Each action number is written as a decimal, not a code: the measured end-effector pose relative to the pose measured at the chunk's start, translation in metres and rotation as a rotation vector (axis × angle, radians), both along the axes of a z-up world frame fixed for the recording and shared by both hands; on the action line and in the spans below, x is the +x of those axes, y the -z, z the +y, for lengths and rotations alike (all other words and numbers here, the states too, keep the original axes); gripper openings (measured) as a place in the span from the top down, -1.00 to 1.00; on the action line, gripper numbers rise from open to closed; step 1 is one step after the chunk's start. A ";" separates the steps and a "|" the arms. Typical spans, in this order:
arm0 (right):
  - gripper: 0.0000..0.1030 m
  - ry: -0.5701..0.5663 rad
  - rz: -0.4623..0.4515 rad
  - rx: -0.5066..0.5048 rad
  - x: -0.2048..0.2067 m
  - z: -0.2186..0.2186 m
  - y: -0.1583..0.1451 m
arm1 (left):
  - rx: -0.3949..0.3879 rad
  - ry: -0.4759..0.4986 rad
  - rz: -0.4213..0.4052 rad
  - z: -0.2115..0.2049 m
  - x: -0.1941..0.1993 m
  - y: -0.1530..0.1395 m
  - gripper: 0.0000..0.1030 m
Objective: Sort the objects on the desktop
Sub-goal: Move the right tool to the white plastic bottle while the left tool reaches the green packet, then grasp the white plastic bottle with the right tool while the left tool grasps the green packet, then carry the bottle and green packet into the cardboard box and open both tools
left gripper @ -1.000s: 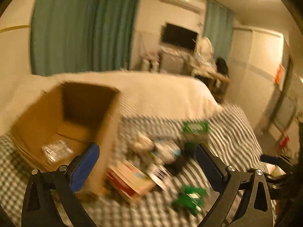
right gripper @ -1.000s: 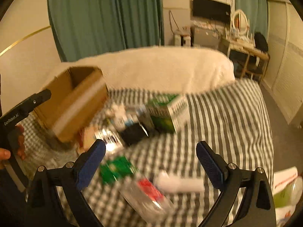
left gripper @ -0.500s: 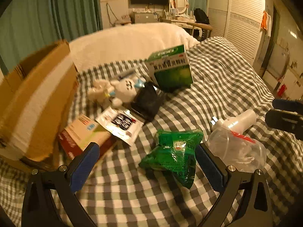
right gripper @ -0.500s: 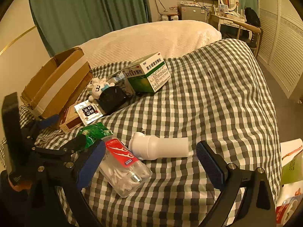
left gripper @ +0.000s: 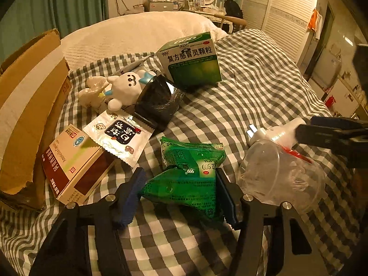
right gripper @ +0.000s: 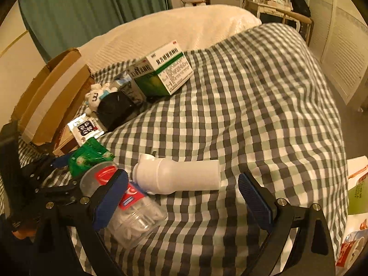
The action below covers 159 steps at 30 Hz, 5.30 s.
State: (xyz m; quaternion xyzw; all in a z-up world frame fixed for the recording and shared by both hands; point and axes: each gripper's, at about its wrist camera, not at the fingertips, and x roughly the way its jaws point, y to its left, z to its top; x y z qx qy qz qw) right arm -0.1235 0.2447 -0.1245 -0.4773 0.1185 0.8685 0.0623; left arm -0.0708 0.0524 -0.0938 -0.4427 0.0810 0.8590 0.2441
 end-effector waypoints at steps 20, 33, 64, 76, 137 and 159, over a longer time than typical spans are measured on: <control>-0.96 -0.048 -0.130 -0.033 -0.038 -0.002 0.030 | 0.084 0.052 -0.072 0.003 -0.020 0.005 -0.38; -0.82 -0.060 -0.130 -0.062 -0.023 0.001 0.028 | 0.093 0.084 -0.041 0.003 -0.014 0.003 -0.04; 0.34 -0.336 -0.138 0.050 -0.015 -0.025 0.024 | 0.102 0.038 -0.035 -0.008 -0.009 -0.001 -0.02; 0.40 -0.187 -0.010 0.121 0.000 -0.016 -0.010 | 0.154 0.004 -0.003 -0.021 -0.008 -0.018 -0.01; 0.17 -0.515 0.343 -0.150 -0.130 -0.184 -0.171 | 0.260 -0.539 0.309 -0.223 -0.068 -0.170 -0.01; -0.29 -0.475 0.305 -0.259 -0.199 -0.239 -0.132 | 0.221 -0.638 0.246 -0.265 -0.080 -0.103 -0.84</control>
